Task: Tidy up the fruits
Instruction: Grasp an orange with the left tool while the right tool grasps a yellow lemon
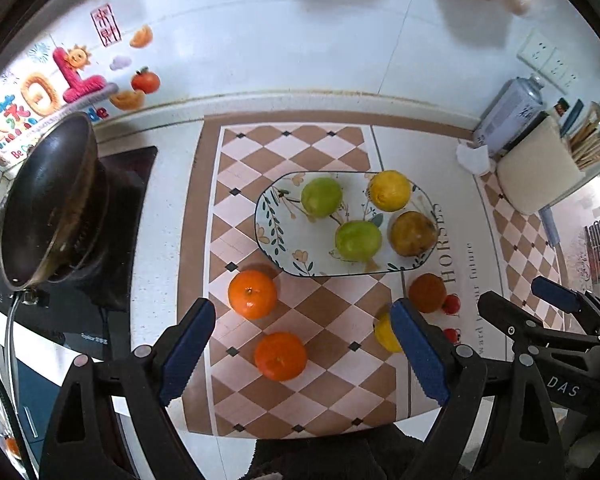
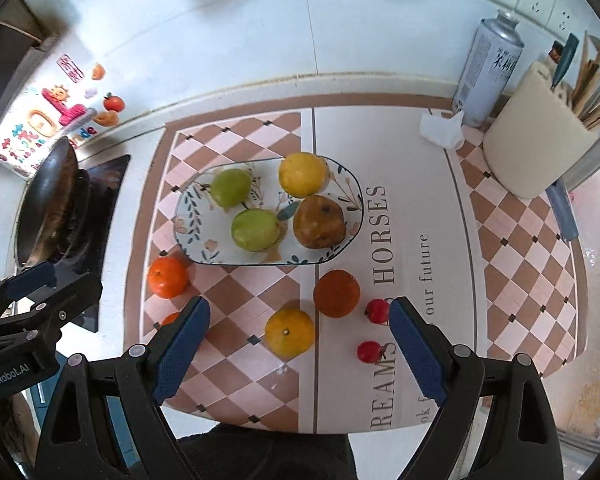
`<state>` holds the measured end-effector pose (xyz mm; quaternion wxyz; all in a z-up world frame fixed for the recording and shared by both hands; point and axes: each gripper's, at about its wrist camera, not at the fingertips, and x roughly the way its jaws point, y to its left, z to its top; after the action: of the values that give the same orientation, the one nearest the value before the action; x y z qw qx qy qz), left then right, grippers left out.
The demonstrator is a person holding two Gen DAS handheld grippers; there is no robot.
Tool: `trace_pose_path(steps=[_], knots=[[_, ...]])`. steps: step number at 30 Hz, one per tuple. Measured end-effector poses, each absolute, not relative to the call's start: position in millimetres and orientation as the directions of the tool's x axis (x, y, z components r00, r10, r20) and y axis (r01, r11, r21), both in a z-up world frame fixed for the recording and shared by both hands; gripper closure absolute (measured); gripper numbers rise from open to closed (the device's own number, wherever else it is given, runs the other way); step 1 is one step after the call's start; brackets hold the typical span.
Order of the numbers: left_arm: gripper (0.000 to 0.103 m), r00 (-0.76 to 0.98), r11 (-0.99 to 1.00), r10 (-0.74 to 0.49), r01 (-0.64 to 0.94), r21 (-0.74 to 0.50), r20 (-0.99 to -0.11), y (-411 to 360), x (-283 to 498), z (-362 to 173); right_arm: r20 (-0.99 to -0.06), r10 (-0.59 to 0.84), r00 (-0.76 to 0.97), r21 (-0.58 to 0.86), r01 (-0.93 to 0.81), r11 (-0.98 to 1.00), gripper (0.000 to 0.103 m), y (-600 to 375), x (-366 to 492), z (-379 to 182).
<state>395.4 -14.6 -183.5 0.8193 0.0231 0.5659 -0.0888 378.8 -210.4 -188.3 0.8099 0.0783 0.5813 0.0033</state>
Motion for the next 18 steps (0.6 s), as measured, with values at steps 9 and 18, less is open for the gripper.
trace_pose_path(steps=[9,18], knots=[[0.013,0.385,0.98,-0.136,0.185,-0.068,-0.913,-6,370,-154,-0.917,0.093,0.387,0.139,0.093,0.986,0.01,-206,350,-151],[0.013,0.4,0.98,-0.136,0.186,-0.065,-0.906,-5,357,-147,-0.912,0.087,0.402,0.132,0.085,0.988,0.01,-198,338,-139]])
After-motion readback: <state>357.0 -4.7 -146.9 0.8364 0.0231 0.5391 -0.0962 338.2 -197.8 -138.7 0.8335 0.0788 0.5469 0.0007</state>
